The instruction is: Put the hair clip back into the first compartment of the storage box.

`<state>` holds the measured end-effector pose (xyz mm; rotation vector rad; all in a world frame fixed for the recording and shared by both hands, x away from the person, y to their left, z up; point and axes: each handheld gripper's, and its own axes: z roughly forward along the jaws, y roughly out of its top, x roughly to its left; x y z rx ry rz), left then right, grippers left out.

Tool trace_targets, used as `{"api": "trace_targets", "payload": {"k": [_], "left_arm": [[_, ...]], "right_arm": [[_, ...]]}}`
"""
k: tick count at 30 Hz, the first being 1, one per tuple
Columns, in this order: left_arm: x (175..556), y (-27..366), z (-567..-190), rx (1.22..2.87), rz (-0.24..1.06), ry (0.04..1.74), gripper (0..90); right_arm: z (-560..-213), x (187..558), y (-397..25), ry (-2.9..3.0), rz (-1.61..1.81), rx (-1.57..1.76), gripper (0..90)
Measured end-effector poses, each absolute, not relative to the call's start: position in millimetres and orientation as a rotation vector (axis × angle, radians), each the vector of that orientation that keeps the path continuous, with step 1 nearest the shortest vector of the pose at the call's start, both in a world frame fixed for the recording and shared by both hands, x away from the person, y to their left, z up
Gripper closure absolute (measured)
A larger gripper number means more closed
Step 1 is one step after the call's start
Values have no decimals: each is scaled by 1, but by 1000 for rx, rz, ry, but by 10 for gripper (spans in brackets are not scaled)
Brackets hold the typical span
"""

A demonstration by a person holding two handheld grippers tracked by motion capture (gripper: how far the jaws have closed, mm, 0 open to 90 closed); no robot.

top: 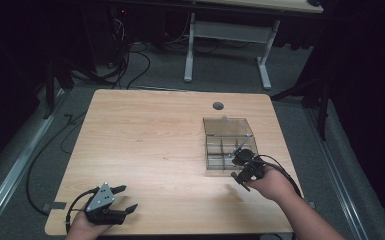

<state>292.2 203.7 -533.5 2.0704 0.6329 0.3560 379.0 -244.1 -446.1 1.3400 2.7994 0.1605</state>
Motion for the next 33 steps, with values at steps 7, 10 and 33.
{"api": "trace_targets", "payload": {"k": [7,10,33], "left_arm": [[292,204,-533,2074,355,633,250],[292,204,-534,2071,358,632,250],[292,204,-533,2076,351,630,250]], "right_arm": [[-438,384,-246,2797,170,1351,794],[-435,387,-245,2799,165,1336,794],[-412,426,-232,2798,169,1342,794]]}}
